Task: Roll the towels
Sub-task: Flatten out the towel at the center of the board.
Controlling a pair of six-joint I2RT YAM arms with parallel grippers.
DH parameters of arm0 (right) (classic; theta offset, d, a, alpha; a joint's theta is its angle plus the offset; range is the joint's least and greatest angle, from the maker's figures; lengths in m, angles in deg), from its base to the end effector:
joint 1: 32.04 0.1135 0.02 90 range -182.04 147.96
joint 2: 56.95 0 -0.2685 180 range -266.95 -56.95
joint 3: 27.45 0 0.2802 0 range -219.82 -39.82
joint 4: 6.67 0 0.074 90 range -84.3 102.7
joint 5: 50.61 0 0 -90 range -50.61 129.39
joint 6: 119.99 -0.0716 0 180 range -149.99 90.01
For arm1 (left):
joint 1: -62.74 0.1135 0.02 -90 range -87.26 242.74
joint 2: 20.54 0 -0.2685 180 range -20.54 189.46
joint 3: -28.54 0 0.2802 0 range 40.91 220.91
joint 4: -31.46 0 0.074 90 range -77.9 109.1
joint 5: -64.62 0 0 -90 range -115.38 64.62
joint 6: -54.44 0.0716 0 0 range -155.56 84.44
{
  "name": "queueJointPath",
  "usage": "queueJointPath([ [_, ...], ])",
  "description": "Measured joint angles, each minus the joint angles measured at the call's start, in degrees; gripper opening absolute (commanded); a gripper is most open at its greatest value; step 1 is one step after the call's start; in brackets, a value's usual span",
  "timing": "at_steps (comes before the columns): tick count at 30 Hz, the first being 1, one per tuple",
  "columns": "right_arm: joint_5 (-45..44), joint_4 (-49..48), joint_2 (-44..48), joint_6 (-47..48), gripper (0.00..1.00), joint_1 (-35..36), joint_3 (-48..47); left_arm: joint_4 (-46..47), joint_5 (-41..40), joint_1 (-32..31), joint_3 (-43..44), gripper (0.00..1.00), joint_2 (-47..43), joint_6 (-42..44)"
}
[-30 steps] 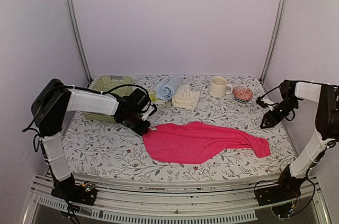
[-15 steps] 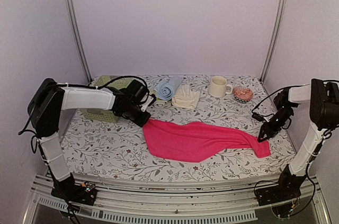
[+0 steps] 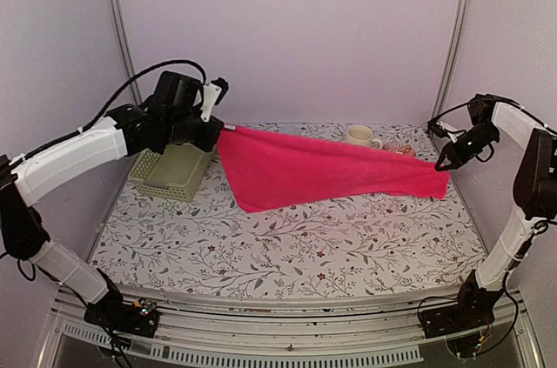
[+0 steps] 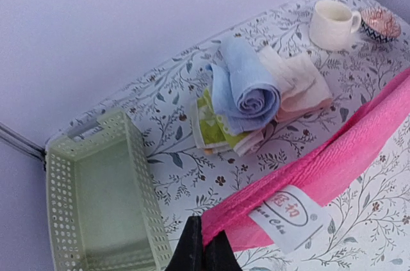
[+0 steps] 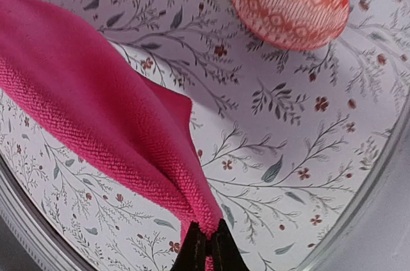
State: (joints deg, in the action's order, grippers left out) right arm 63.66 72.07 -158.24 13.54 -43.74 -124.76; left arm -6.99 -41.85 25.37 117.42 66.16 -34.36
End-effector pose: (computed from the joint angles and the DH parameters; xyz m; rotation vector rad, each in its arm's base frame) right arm 0.3680 -0.0462 0.2192 -0.8045 2.6818 0.4508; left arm 0.3299 -0.2264 0.3078 0.5661 2.0994 -0.0427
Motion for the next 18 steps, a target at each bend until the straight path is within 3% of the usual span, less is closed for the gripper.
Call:
queueJointPath([
  [3, 1.46, 0.31, 3.63, -0.74, 0.06, -0.15, -5.44, 0.39, -0.98, 0.07, 0.87, 0.0, -6.14, 1.16],
  [7, 3.61, 0.33, 8.57, -0.7, 0.12, -0.09, -3.61, 1.18, 1.25, 0.07, -0.39, 0.0, -12.72, 1.66],
  [12, 4.28, -0.59, 18.08, 5.49, 0.35, -0.11, 13.75, 0.96, 9.88, 0.13, -10.05, 0.0, -19.91, 0.04],
  [16, -1.4, 3.72, 27.47, 16.17, 0.37, 0.04, 31.43, -3.19, 19.91, 0.11, -18.12, 0.0, -20.92, -3.45],
  [18, -2.97, 5.31, 28.17, 18.27, 0.37, 0.07, 33.05, -6.05, 23.5, 0.0, -20.13, 0.0, -19.98, -4.9],
])
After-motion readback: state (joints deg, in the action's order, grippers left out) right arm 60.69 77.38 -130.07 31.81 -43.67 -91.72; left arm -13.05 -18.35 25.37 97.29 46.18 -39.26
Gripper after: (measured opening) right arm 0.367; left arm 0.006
